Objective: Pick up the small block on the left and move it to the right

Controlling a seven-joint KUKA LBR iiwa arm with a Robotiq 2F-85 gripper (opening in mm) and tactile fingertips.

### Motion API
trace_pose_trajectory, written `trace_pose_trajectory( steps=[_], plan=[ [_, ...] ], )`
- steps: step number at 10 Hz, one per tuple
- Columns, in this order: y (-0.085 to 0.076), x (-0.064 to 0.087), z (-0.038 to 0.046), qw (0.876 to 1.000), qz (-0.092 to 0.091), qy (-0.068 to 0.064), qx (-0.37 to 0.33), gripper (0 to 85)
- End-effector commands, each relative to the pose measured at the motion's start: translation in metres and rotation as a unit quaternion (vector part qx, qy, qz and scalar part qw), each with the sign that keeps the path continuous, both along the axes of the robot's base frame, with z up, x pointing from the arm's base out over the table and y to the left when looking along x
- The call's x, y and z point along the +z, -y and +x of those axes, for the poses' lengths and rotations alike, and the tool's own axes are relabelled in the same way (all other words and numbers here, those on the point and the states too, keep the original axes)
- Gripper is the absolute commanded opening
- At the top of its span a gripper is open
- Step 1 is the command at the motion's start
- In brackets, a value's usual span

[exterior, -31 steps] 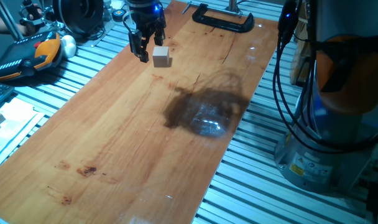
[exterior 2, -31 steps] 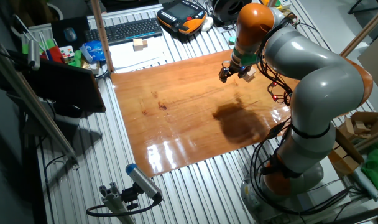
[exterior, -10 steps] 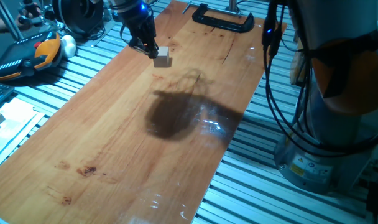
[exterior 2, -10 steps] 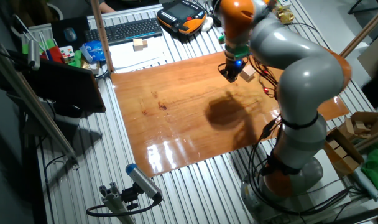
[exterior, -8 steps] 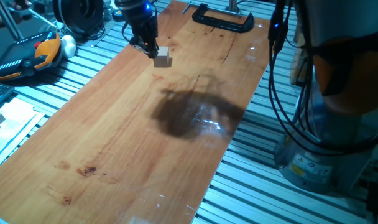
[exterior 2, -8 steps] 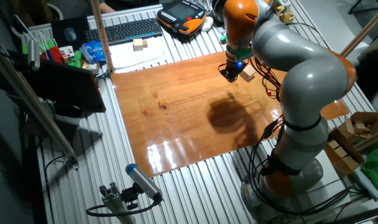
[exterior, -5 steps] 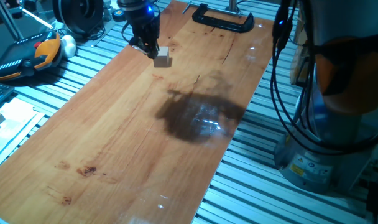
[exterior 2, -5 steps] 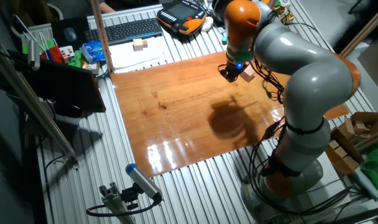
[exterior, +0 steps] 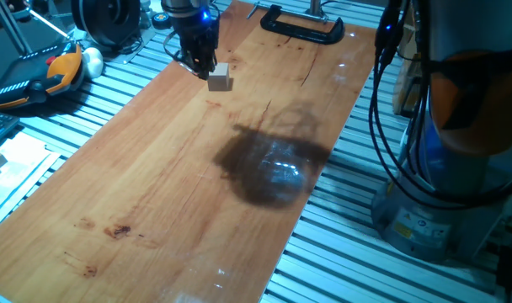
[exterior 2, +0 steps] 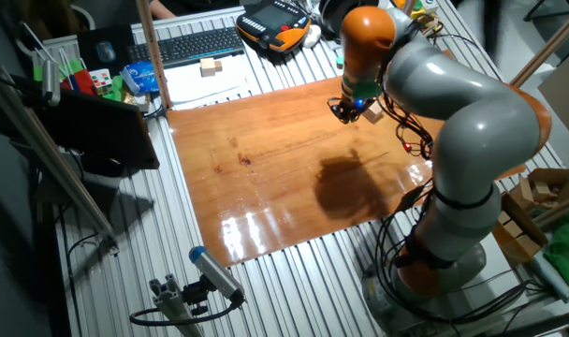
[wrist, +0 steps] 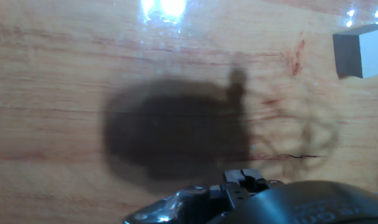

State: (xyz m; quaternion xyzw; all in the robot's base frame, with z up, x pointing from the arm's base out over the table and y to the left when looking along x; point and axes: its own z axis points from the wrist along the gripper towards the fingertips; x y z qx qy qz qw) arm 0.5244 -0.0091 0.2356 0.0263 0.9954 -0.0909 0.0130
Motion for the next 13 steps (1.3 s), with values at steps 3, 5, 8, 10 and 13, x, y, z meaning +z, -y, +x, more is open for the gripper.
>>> trace_pose_trajectory(
  steps=[3, 5, 8, 10, 13],
  plan=[
    [0.030, -0.017, 0.0119, 1.000, -0.004, 0.014, 0.014, 70.3],
    [0.058, -0.026, 0.0267, 0.999, -0.002, 0.014, 0.035, 73.3],
    [0.119, -0.036, 0.0555, 0.997, 0.043, -0.004, 0.070, 73.0],
    [0.142, -0.034, 0.0712, 0.996, 0.040, -0.020, 0.079, 72.3],
    [0.162, -0.043, 0.0840, 0.995, 0.036, -0.020, 0.086, 72.7]
  ],
)
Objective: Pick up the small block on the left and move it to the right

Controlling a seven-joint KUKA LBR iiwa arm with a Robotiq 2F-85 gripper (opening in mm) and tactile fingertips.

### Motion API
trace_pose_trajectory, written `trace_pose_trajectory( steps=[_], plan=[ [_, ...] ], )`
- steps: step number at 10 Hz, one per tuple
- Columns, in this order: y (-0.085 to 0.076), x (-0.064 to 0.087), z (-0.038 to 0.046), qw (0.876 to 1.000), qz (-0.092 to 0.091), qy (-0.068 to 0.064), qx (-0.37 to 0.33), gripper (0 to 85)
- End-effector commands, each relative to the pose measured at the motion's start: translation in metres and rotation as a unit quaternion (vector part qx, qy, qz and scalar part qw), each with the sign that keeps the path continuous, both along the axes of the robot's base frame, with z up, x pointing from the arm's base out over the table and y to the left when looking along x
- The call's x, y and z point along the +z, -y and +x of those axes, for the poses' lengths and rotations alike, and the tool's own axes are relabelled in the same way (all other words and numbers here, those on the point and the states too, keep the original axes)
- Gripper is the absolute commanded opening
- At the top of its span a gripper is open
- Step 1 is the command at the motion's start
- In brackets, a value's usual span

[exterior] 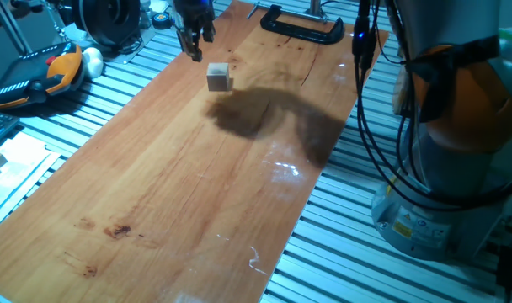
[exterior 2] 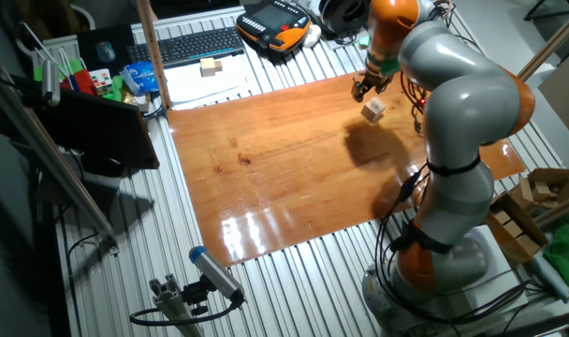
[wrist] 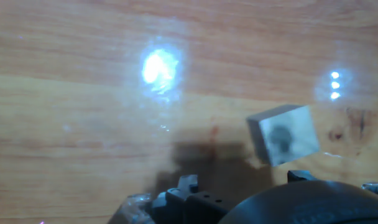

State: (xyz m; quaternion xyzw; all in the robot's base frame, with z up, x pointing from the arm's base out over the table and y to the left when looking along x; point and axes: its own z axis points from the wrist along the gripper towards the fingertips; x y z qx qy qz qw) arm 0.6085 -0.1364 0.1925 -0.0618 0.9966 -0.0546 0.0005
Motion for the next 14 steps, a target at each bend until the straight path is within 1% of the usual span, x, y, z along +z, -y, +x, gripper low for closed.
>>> trace_pose_trajectory(
  steps=[1, 2, 3, 4, 5, 6, 7, 8, 10, 11, 12, 14],
  plan=[
    [0.040, -0.003, 0.0014, 1.000, -0.002, 0.001, 0.001, 73.0],
    [0.044, -0.006, 0.0031, 1.000, 0.002, -0.002, 0.000, 73.7],
    [0.047, -0.007, 0.0048, 1.000, -0.005, -0.002, 0.000, 74.3],
    [0.049, -0.011, 0.0076, 1.000, 0.001, -0.003, 0.002, 74.7],
    [0.049, -0.015, 0.0094, 1.000, 0.001, -0.002, 0.007, 74.7],
    [0.051, -0.023, 0.0114, 1.000, 0.001, -0.003, 0.028, 74.7],
    [0.052, -0.028, 0.0116, 0.999, 0.012, -0.007, 0.038, 74.7],
    [0.052, -0.032, 0.0122, 0.998, 0.014, -0.009, 0.056, 75.0],
    [0.052, -0.037, 0.0126, 0.997, -0.001, -0.016, 0.076, 81.7],
    [0.054, -0.041, 0.0119, 0.997, -0.001, -0.017, 0.077, 84.0],
    [0.057, -0.047, 0.0116, 0.997, 0.000, -0.011, 0.078, 85.0],
    [0.059, -0.053, 0.0125, 0.997, -0.005, -0.012, 0.070, 85.0]
  ],
)
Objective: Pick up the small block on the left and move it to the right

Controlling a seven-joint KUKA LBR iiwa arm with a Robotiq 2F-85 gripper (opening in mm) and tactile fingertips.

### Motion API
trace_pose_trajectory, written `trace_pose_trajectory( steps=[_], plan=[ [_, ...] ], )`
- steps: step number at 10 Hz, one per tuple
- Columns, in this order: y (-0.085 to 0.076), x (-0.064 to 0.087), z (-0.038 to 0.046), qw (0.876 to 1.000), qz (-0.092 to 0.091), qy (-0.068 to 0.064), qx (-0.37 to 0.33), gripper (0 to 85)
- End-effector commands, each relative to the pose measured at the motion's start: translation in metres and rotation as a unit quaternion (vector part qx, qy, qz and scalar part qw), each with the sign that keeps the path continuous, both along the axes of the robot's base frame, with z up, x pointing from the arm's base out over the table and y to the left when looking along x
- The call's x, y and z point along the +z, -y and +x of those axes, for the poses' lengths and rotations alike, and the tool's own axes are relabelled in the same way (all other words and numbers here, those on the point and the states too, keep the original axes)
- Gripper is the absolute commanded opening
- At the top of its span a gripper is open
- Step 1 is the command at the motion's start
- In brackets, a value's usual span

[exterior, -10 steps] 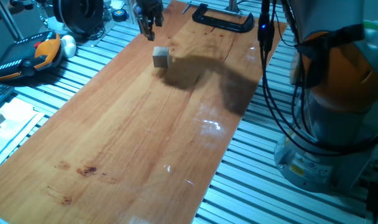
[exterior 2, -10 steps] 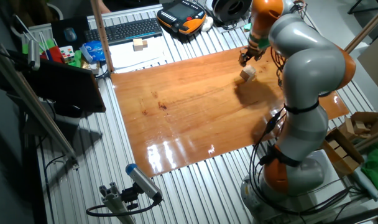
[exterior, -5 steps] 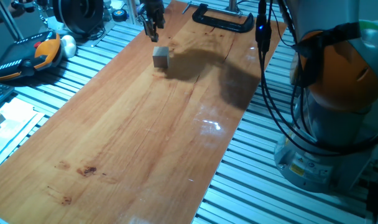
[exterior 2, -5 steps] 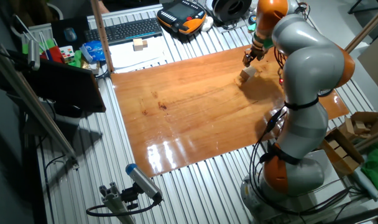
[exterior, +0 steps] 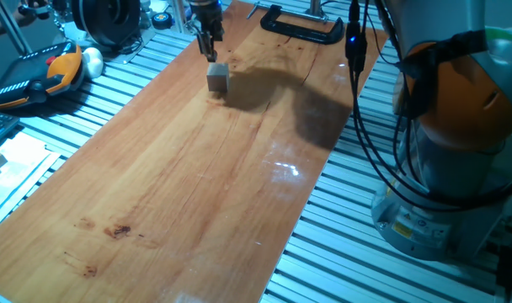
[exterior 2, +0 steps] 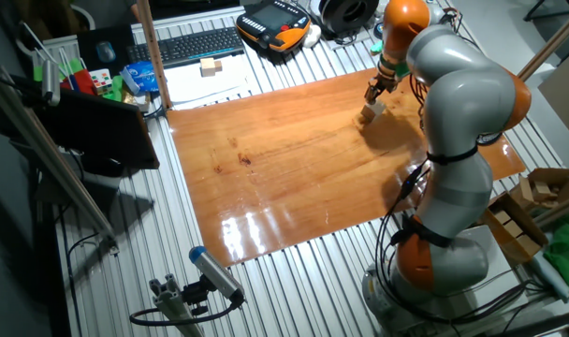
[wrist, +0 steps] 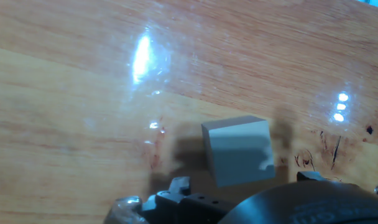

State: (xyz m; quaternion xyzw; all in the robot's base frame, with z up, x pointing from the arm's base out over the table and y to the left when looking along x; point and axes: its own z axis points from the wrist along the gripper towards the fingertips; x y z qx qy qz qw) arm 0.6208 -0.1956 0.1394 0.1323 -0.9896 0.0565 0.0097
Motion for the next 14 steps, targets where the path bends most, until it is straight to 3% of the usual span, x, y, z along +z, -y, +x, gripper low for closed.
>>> trace_pose_trajectory(
  steps=[1, 4, 5, 8, 9, 10, 11, 14],
  plan=[
    [-0.0004, -0.0001, 0.0002, 1.000, 0.008, -0.004, -0.001, 85.0],
    [-0.0007, 0.0051, 0.0009, 1.000, 0.025, -0.003, -0.009, 85.0],
    [-0.0023, 0.0059, 0.0023, 1.000, 0.021, 0.002, -0.009, 85.0],
    [-0.0055, 0.0059, 0.0037, 1.000, 0.008, 0.003, -0.004, 85.0],
    [-0.0055, 0.0059, 0.0037, 1.000, 0.025, -0.007, -0.005, 84.7],
    [-0.0055, 0.0059, 0.0037, 0.999, 0.022, -0.014, -0.018, 84.3],
    [-0.0055, 0.0059, 0.0037, 1.000, 0.001, -0.012, -0.025, 84.3],
    [-0.0055, 0.0059, 0.0037, 0.999, -0.005, -0.021, -0.029, 84.0]
  ],
)
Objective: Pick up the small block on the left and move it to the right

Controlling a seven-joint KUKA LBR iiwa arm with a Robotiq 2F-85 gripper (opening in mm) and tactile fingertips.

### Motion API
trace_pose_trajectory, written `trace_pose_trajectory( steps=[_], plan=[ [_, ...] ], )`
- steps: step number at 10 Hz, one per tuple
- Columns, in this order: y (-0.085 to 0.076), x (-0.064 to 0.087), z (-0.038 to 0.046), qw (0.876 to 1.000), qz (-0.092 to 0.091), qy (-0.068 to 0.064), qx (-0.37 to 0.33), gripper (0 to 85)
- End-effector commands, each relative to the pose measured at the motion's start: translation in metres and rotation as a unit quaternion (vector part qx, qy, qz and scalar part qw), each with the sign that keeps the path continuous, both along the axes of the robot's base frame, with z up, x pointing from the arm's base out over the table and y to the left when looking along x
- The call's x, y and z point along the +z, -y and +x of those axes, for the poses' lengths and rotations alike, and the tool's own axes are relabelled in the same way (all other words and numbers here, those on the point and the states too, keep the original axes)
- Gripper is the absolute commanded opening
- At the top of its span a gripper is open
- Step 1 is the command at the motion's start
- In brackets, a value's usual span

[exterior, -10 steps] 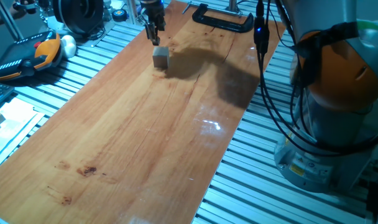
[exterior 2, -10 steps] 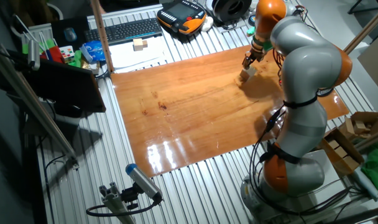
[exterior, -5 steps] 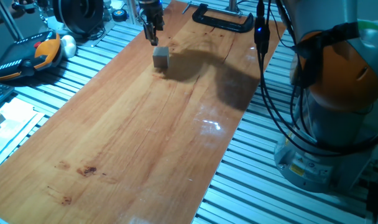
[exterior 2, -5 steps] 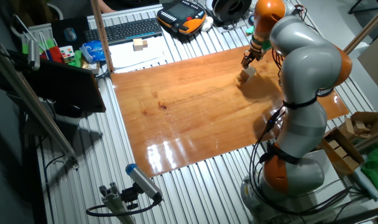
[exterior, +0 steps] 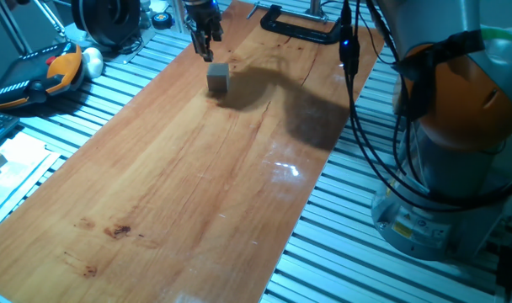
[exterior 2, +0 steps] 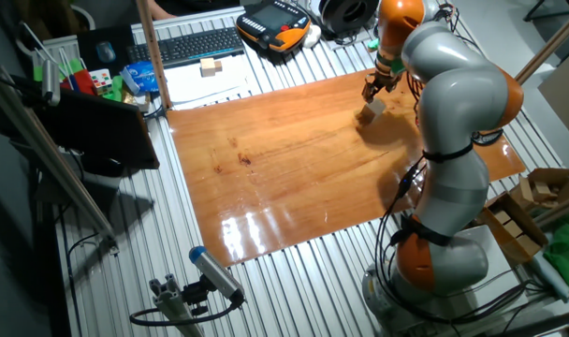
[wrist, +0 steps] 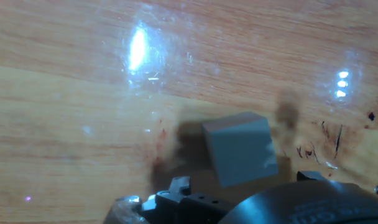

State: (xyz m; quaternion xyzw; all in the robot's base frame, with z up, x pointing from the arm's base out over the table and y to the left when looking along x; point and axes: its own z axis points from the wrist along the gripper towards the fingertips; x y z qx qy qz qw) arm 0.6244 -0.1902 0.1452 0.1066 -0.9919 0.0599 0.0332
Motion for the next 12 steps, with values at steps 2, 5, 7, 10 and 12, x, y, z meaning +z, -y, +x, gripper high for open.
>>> trace_pose_trajectory(
  steps=[2, 5, 7, 10, 12],
  plan=[
    [0.000, 0.000, 0.0001, 1.000, 0.006, 0.000, 0.023, 83.7],
    [0.012, -0.017, 0.0091, 0.999, 0.021, -0.003, 0.039, 83.7],
    [0.013, -0.024, 0.0123, 0.999, 0.016, -0.006, 0.045, 83.7],
    [0.019, -0.044, 0.0177, 0.998, 0.025, -0.004, 0.056, 84.0],
    [0.016, -0.051, 0.0192, 0.998, 0.032, -0.001, 0.053, 85.0]
  ],
)
